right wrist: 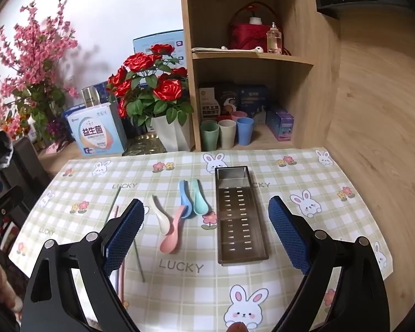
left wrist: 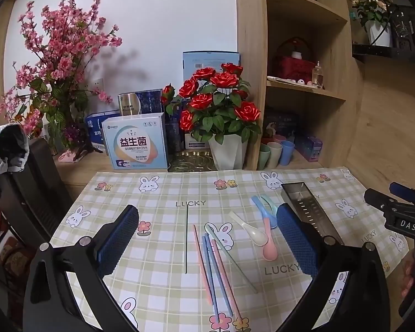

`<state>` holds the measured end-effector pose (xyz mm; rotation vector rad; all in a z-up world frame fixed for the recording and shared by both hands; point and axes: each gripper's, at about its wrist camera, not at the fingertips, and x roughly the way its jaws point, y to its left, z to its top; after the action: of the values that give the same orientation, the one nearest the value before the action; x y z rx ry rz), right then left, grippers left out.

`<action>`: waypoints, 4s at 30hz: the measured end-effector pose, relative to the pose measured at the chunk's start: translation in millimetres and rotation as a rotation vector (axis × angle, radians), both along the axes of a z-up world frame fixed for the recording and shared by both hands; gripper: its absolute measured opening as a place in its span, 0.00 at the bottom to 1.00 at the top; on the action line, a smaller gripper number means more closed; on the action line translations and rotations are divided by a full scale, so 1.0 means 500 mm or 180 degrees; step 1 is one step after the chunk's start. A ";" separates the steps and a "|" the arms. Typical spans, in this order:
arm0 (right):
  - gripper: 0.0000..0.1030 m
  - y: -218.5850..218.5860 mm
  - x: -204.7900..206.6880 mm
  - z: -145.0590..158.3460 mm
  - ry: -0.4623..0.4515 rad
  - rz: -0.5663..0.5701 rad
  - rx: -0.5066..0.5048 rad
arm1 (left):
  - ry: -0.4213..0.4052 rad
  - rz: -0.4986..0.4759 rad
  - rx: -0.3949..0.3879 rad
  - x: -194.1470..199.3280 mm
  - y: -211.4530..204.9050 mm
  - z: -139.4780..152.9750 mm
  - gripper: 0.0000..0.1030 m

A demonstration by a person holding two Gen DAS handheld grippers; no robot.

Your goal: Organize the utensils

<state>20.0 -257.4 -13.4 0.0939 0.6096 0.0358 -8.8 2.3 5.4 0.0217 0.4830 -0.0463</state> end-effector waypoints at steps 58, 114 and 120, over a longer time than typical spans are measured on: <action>0.86 -0.007 -0.016 0.008 -0.0012 -0.0092 -0.0008 | -0.0013 -0.0037 -0.0148 0.000 0.015 0.003 0.95; 0.85 -0.026 0.181 -0.229 0.0669 0.0037 0.0215 | 0.1746 -0.0275 -0.0306 0.475 0.159 -0.478 0.38; 0.85 -0.027 0.195 -0.248 0.0741 0.0064 0.0262 | 0.1721 -0.0317 -0.0066 0.491 0.132 -0.480 0.38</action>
<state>117.5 -271.0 -137.3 0.1733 0.8418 0.0701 236.6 68.5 -234.7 0.0127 1.0220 -0.1571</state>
